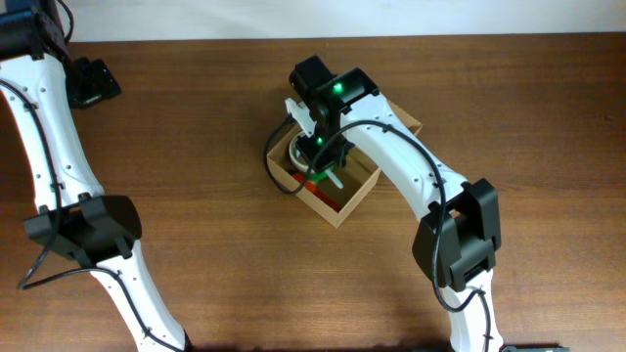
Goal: Pack container
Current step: 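Lower the black marker into the box beside the cutter, release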
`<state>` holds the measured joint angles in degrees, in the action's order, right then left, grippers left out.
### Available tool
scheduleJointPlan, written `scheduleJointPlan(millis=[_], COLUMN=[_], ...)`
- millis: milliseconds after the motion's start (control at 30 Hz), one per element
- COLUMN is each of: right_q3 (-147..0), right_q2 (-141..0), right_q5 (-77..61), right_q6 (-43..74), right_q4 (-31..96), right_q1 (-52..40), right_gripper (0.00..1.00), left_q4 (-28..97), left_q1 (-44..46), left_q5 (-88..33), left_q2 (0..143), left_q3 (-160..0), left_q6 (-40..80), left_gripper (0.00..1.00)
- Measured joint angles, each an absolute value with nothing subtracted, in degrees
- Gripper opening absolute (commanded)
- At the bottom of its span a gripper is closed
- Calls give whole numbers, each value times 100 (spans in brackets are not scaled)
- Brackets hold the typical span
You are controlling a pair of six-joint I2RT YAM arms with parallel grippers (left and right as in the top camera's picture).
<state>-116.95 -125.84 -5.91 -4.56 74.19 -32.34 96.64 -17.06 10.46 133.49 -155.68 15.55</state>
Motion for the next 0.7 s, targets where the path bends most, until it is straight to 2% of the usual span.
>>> scheduleJointPlan(millis=[367,700], right_q3=[-11397,-10871], right_q2=[-12586,-12586], right_q5=[-698,-720], right_q6=[-499,-510], right_q4=[7142,6882], right_q1=[-3741,-3765], right_gripper=[4,4], left_q4=[9662,9662], left_q1=[-1706,-1706], left_q5=[1046,1046], left_q2=[13349,13349], left_q3=[-15568,-15568], left_q6=[1557,1555], left_gripper=[100,100])
